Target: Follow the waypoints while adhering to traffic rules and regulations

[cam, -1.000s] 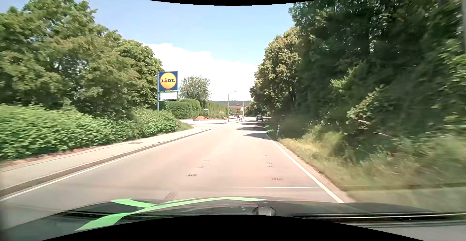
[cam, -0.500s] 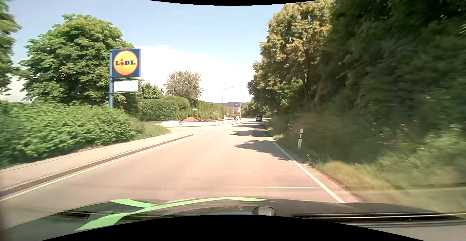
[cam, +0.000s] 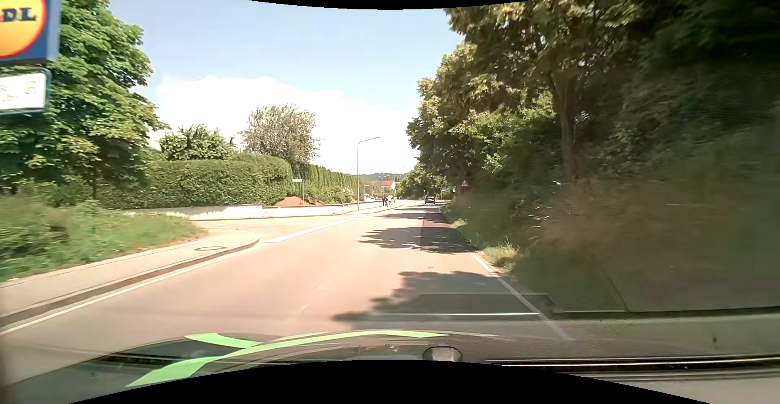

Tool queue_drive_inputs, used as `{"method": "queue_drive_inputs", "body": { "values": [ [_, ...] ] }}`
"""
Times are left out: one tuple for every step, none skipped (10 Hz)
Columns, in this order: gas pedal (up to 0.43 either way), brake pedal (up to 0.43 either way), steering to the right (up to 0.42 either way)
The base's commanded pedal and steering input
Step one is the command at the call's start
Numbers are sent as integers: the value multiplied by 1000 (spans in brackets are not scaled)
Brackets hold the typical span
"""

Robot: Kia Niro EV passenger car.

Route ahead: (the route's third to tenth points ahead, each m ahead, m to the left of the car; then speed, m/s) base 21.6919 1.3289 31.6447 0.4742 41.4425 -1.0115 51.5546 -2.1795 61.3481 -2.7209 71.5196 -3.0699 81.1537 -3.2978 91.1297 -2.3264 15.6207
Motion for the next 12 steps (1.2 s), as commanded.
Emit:
{"method": "queue_drive_inputs", "body": {
  "values": [
    [20, 0, 15],
    [39, 0, 16],
    [47, 0, 15],
    [67, 0, 15],
    [67, 0, 15],
    [59, 0, 15],
    [47, 0, 12],
    [28, 0, 11],
    [28, 0, 10],
    [28, 0, 8],
    [39, 0, 7],
    [47, 0, 7]
  ]
}}
